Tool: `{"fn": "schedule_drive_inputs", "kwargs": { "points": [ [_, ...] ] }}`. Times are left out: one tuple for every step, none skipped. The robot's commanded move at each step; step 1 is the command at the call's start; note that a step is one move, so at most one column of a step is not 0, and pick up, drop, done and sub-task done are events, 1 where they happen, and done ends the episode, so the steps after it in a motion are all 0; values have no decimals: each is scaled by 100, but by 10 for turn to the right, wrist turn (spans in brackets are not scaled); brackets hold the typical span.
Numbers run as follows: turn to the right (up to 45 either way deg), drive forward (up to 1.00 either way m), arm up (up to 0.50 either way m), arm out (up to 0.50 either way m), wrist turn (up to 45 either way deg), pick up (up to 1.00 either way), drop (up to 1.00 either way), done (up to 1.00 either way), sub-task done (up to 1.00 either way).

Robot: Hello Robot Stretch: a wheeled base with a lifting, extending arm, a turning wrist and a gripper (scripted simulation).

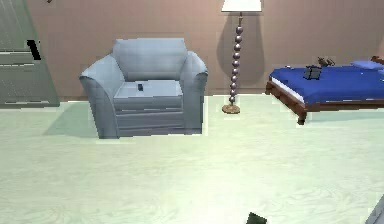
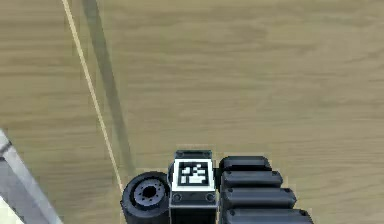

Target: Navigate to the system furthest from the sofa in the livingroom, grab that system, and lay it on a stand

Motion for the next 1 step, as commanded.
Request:
{"fn": "schedule_drive_inputs", "kwargs": {
  "points": [
    [0, 20, 0, 0, 0, 0, 0, 0, 0]
  ]
}}
